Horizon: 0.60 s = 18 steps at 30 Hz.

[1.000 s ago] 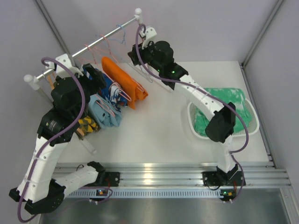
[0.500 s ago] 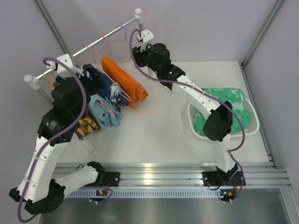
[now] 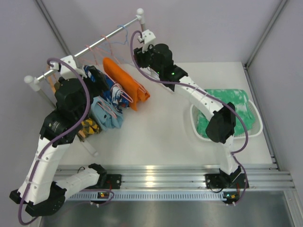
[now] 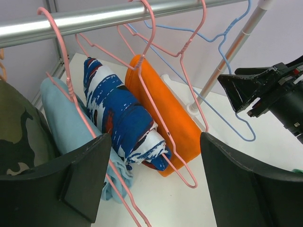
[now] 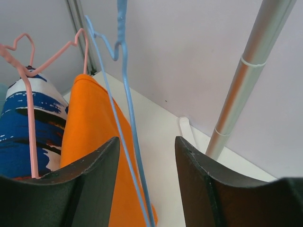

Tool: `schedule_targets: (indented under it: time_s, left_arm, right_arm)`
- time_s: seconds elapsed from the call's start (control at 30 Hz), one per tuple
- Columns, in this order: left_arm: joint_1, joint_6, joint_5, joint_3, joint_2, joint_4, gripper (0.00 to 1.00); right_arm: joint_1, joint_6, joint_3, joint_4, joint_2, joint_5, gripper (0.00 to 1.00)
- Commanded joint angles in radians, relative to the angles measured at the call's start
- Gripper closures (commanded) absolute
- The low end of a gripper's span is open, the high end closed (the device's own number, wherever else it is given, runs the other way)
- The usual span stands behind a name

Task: Remove the trousers from the hanger
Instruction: Place the hanger at the clothesline.

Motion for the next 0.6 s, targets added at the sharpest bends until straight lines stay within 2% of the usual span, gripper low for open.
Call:
schedule_targets:
  time_s: [0.0, 0.03, 0.3, 0.57]
  left_arm:
    - [0.003, 0.025, 0.001, -0.005, 0.002, 0.019, 0.19]
    - [0.001, 0.025, 0.003, -0.007, 0.003, 0.021, 0.19]
    - [0.001, 0.031, -0.005, -0.007, 0.0, 0.019, 0.19]
    - [0.001, 0.037, -0.009, -0.008, 0.002, 0.031, 0.19]
  right_arm:
    - [-0.004, 0.017, 0.049, 0.005, 0.02, -0.053, 0.5]
    - [-0.004, 0.024, 0.049, 0.002, 0.025, -0.079, 0.5]
    - [-0.014, 0.035, 0.049, -0.003, 0.034, -0.065, 0.75]
    - [-0.076, 0.149, 0.08, 0.011, 0.038, -0.101, 0.82]
